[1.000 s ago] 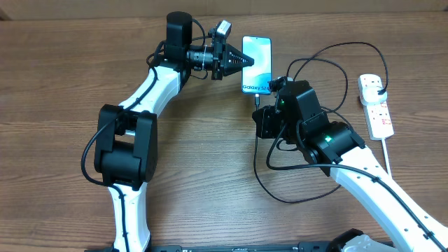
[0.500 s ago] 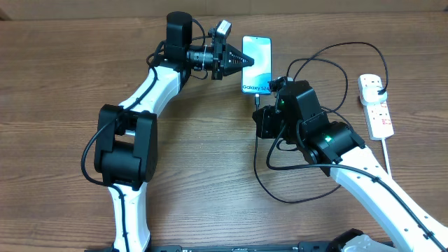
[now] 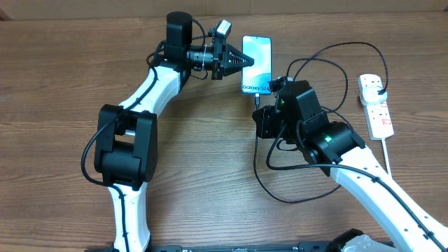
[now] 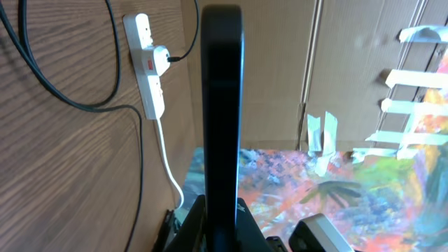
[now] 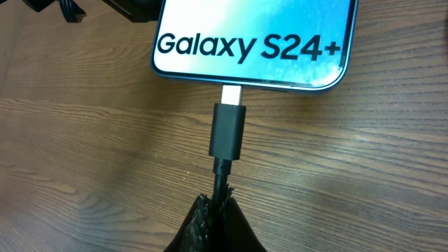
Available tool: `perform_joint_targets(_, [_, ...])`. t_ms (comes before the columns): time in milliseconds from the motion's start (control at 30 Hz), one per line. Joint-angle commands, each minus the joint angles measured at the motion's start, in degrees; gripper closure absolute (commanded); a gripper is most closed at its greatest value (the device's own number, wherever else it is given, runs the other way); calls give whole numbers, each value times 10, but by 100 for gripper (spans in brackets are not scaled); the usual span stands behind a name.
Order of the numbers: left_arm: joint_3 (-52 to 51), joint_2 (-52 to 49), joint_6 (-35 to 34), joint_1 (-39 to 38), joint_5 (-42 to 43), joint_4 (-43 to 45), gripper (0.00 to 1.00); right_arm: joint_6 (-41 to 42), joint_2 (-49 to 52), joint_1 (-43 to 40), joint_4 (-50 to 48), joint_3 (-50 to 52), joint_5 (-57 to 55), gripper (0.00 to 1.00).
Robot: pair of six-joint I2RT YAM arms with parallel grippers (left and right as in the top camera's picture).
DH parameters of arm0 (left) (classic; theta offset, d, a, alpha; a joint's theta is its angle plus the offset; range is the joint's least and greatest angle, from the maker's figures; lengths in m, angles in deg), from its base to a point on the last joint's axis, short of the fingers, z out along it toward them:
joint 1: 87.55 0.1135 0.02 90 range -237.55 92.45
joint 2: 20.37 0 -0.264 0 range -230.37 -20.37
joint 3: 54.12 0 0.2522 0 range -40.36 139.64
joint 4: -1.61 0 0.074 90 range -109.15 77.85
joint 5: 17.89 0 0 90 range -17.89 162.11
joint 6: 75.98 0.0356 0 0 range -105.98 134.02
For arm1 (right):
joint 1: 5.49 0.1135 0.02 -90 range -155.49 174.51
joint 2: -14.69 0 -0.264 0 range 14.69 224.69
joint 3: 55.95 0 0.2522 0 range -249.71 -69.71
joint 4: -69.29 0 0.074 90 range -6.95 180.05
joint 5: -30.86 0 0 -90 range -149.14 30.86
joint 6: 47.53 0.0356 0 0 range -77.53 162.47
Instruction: Plug charger to phone and switch on socket
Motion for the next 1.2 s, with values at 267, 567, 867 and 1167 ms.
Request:
perform_joint_targets(267, [9, 6, -15, 2, 16, 6, 96, -2, 1, 0, -7, -4, -6, 96])
perform_joint_targets(567, [9, 6, 34, 2, 11, 6, 96, -2, 1, 0, -7, -4, -5, 96])
perform_joint_targets(867, [9, 6, 3, 2, 13, 6, 96, -2, 1, 0, -8, -4, -6, 96])
perform_joint_targets(1167, [9, 6, 3, 2, 31, 6, 96, -3, 1, 0, -21, -4, -45, 96])
